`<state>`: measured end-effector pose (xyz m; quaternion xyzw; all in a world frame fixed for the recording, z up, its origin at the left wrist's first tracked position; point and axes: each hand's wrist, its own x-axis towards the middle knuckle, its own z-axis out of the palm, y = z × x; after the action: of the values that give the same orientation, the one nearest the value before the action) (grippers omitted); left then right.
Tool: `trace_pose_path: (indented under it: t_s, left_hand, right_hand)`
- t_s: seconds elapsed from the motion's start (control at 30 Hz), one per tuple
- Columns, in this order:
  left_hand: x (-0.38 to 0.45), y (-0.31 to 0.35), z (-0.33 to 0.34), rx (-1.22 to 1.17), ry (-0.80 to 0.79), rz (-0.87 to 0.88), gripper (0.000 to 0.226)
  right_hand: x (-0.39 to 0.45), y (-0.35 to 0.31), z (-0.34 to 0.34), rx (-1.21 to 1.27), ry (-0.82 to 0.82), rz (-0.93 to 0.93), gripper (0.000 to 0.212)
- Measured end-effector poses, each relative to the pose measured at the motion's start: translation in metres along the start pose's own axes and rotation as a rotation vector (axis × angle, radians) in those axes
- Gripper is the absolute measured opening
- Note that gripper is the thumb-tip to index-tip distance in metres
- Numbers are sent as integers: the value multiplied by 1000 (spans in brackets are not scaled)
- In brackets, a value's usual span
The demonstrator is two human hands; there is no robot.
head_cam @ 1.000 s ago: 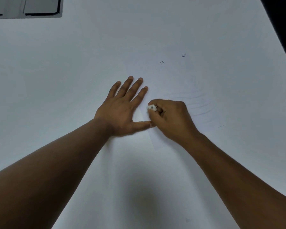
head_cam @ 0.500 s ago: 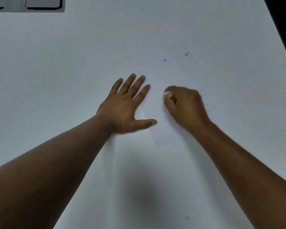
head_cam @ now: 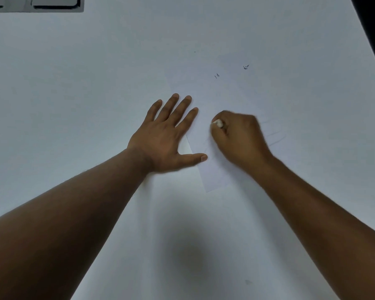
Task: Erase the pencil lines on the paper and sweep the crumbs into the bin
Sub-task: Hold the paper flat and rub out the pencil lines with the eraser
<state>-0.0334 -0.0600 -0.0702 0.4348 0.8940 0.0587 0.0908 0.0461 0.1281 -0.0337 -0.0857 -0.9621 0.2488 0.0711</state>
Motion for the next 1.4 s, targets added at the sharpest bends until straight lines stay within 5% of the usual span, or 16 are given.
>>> trace_pose_path:
  t_s: [0.1, 0.27, 0.43, 0.63, 0.93, 1.17, 1.3, 1.4]
  left_hand:
    - [0, 1, 0, -4, -5, -1, 112]
    - [1, 1, 0, 4, -16, -3, 110]
    - [0, 2, -1, -5, -13, -4, 111]
    - [0, 1, -1, 2, -11, -9, 110]
    - [1, 0, -1, -20, -15, 5, 101]
    - [0, 0, -2, -10, -23, -7, 101]
    - [0, 0, -2, -13, -20, -4, 101]
    - [0, 2, -2, -7, -22, -4, 100]
  right_hand:
    - [-13, -12, 2, 44, -112, -76, 20]
    - [10, 13, -7, 56, 26, 69, 19]
    - [-21, -15, 5, 62, -172, -124, 18]
    - [11, 36, -19, 28, 73, 64, 17]
    - [-11, 2, 9, 3, 31, -108, 21]
    - [9, 54, -10, -72, 273, 152, 23]
    - [-5, 25, 6, -56, 175, 72, 30]
    - [0, 58, -10, -145, 280, 193, 35]
